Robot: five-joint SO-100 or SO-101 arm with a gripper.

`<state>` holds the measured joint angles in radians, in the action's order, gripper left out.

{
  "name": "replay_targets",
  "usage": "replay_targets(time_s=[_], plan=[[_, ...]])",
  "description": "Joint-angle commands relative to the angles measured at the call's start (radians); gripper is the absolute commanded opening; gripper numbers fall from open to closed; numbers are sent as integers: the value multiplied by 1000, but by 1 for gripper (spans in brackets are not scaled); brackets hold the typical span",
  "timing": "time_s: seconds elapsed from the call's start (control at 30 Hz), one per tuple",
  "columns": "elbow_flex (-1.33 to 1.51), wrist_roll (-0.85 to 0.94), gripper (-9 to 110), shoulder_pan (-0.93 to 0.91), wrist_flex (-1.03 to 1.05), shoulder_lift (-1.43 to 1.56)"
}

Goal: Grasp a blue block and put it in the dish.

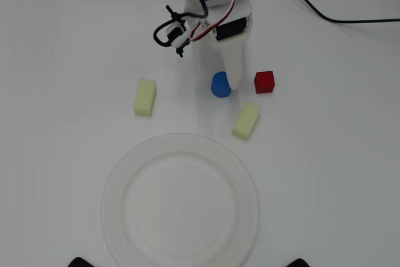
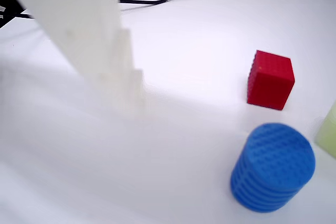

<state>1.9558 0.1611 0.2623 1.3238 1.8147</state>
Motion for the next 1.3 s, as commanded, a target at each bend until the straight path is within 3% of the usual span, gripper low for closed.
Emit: replay_targets(time_s=[0.0, 0.67, 0.8, 1.03, 1.27], plan=[[-49, 9, 39, 5, -51, -31], [-77, 20, 33, 23, -183, -252], [-77, 35, 27, 23, -201, -268], [-81, 37, 0, 6, -221, -270], [-60, 78, 0, -23, -221, -112]])
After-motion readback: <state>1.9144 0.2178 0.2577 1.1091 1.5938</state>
